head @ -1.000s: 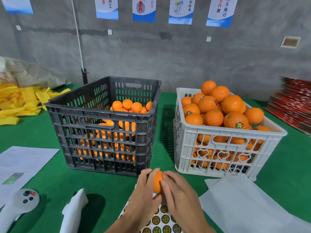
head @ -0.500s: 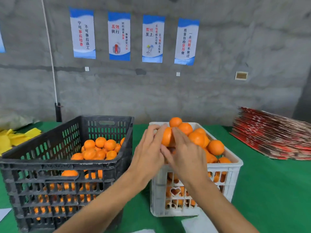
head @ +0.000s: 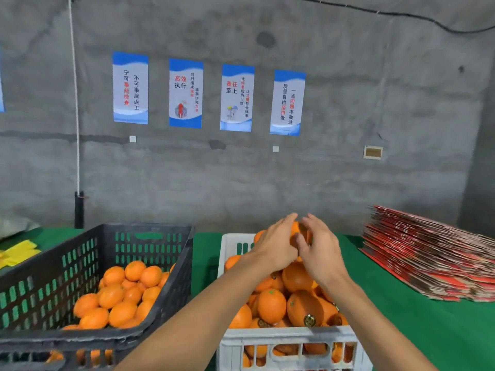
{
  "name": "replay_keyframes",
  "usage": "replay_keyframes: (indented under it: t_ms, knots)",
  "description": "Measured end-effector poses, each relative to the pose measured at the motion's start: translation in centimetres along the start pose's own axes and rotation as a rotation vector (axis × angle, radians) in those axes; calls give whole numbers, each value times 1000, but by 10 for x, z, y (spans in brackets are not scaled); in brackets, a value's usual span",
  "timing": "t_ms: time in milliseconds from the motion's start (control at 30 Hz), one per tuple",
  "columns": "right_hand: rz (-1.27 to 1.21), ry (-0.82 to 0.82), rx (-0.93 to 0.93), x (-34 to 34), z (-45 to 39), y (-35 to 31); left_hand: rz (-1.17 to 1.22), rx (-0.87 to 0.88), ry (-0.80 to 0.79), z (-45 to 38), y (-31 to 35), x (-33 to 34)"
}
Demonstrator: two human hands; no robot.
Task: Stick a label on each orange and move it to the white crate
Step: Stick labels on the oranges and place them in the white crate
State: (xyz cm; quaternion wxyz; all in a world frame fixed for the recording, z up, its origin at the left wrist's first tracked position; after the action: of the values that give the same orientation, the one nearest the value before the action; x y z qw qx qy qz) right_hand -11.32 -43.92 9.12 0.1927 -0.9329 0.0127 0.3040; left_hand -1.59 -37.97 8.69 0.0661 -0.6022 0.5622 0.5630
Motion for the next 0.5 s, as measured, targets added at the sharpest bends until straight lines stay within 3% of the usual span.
replay_keyframes:
  t_ms: [200,300,500]
  knots:
    - [-44,-127,54,25,6,29,-56,-35,-65,-7,-27,-2]
    - [-103,-172,77,34,8,33,-85,-71,-21,-1,-52,-27]
    - [-246,-110,-94,53,-9,-35,-155,-199,95,19,-140,-110]
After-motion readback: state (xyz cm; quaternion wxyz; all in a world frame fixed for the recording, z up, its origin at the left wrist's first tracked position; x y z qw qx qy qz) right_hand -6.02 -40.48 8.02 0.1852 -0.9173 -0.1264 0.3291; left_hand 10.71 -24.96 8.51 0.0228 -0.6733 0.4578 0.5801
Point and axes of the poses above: each hand's wrist, its own z-axis away from the middle knuckle, its own x-axis out of the palm, y = z × x, the point moved 9 cm from there along -z, towards the middle knuckle, and after that the axes turned 13 degrees about -x, right-handed, at the moved point
